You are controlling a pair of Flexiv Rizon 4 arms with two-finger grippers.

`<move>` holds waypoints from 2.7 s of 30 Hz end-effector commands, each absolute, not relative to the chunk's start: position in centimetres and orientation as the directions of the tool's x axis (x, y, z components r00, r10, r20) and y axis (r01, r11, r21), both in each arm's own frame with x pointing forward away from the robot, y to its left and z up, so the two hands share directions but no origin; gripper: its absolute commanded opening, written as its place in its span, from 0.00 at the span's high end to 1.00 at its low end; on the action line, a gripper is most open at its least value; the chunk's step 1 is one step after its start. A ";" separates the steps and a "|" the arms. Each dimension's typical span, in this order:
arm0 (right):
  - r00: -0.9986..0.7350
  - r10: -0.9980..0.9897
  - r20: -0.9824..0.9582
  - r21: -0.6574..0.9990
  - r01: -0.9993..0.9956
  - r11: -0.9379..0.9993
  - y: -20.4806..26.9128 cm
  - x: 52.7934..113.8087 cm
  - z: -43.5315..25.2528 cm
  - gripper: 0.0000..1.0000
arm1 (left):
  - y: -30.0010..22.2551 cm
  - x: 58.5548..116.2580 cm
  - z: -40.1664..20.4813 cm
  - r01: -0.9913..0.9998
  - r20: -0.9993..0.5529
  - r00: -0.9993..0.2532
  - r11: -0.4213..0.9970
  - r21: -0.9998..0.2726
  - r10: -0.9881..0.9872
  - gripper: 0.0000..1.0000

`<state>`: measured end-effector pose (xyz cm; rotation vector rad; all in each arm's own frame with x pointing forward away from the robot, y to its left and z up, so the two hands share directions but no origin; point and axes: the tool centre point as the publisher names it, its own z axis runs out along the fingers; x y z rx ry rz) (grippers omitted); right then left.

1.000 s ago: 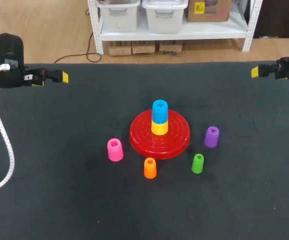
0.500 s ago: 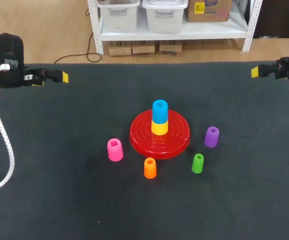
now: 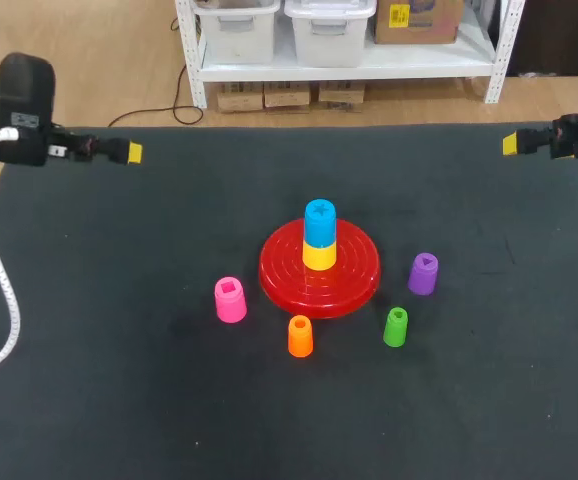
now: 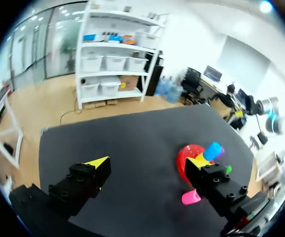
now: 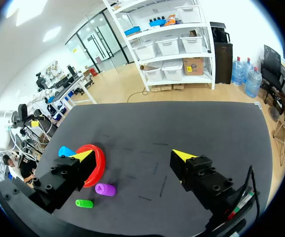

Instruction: Pick up and stack the cylinders on the red base in this order: pink,purple,orange,green

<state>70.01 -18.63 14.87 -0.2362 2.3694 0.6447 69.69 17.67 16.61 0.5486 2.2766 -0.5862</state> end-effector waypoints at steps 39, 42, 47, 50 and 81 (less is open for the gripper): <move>-0.766 0.000 -0.643 0.384 -0.324 0.865 -18.6 70.0 15.0 0.00 | 16.8 65.1 15.2 0.996 -0.688 0.086 -0.064 0.058 0.720 0.00; -0.766 0.000 -0.643 0.384 -0.324 0.865 -18.6 70.0 15.0 0.00 | 16.5 65.1 14.6 0.998 -0.671 0.055 -0.029 0.051 0.739 0.00; -0.766 0.000 -0.643 0.384 -0.324 0.865 -18.6 70.0 15.0 0.00 | 16.4 65.3 14.3 0.997 -0.679 -0.006 0.055 0.051 0.734 0.00; -0.766 0.000 -0.643 0.384 -0.324 0.865 -18.6 70.0 15.0 0.00 | 16.1 65.2 14.5 0.997 -0.695 0.006 0.049 0.059 0.719 0.00; -0.766 0.000 -0.643 0.384 -0.324 0.865 -18.6 70.0 15.0 0.00 | 18.2 64.4 14.5 0.996 -0.675 0.062 -0.007 0.084 0.735 0.00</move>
